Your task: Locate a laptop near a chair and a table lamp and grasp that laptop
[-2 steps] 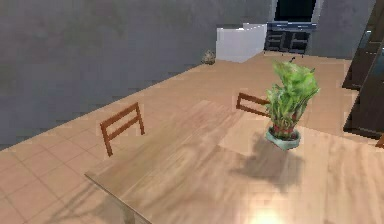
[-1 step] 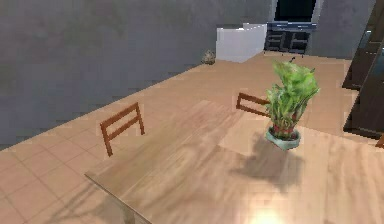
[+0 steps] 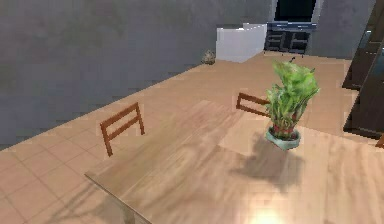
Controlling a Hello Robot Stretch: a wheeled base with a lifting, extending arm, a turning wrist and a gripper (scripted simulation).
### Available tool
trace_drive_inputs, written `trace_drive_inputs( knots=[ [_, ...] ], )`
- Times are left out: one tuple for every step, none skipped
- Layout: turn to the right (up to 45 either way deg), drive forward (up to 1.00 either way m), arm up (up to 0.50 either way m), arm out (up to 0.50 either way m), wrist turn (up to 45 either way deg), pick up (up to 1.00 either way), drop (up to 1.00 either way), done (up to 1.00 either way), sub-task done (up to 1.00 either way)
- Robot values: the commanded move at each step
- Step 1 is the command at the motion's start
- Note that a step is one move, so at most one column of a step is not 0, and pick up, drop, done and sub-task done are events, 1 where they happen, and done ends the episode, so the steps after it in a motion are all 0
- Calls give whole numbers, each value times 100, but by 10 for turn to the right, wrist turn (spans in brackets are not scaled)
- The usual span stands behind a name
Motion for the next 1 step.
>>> trace_drive_inputs(
  knots=[
    [0,0,-30,0,0,0,0,0,0]
  ],
)
